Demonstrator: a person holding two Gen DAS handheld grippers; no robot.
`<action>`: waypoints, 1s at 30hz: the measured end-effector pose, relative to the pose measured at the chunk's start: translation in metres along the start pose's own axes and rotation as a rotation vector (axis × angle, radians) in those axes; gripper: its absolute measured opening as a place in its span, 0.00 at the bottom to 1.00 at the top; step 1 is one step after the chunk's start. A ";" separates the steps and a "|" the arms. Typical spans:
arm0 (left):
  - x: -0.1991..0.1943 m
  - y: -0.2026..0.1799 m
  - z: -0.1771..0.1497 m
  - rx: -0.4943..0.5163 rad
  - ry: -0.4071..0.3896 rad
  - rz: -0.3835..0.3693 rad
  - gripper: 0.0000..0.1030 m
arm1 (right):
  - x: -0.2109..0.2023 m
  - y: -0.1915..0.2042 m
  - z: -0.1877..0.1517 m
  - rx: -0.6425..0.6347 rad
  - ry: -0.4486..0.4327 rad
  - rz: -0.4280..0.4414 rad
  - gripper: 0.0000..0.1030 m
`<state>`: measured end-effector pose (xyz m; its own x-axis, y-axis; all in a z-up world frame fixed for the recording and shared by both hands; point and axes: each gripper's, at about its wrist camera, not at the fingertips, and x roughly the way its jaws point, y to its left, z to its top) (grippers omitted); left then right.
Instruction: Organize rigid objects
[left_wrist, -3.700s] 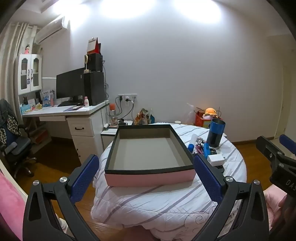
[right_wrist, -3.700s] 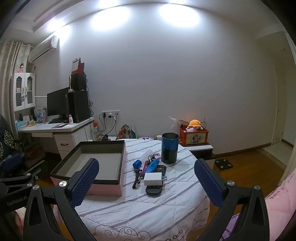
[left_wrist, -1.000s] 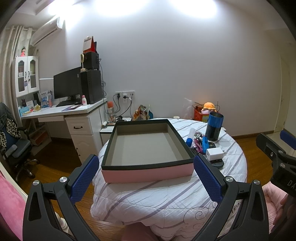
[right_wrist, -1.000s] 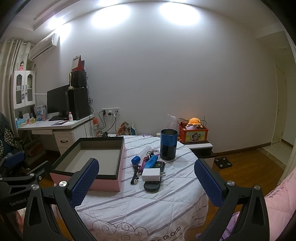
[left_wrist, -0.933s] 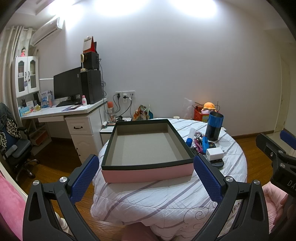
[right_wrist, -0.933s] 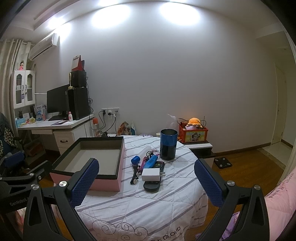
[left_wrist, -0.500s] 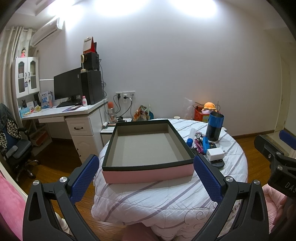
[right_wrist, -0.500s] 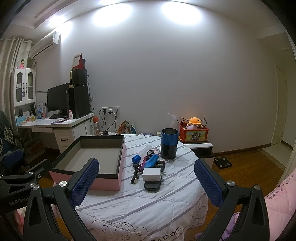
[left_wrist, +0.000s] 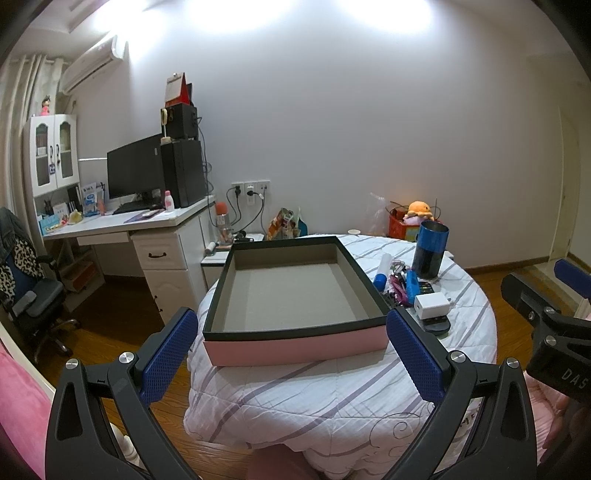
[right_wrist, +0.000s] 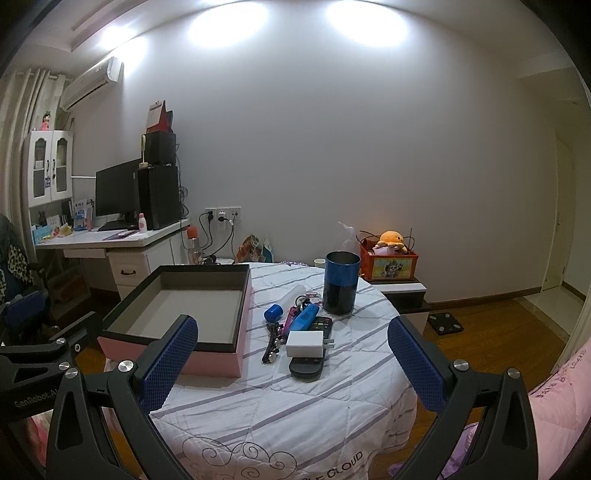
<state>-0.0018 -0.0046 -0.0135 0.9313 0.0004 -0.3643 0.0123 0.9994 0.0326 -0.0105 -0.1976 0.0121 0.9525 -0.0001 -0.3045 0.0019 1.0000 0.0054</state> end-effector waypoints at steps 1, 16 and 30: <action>0.001 0.001 0.000 0.000 0.003 0.002 1.00 | 0.001 0.000 0.000 -0.002 0.001 0.001 1.00; 0.013 0.002 -0.003 0.002 0.035 0.009 1.00 | 0.012 0.004 -0.007 -0.019 0.026 0.020 1.00; 0.010 -0.005 0.002 0.004 0.021 -0.004 1.00 | 0.005 -0.014 -0.007 0.016 -0.003 0.002 1.00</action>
<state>0.0082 -0.0095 -0.0150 0.9235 -0.0029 -0.3837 0.0177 0.9992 0.0349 -0.0079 -0.2118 0.0034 0.9535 0.0021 -0.3015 0.0045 0.9998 0.0214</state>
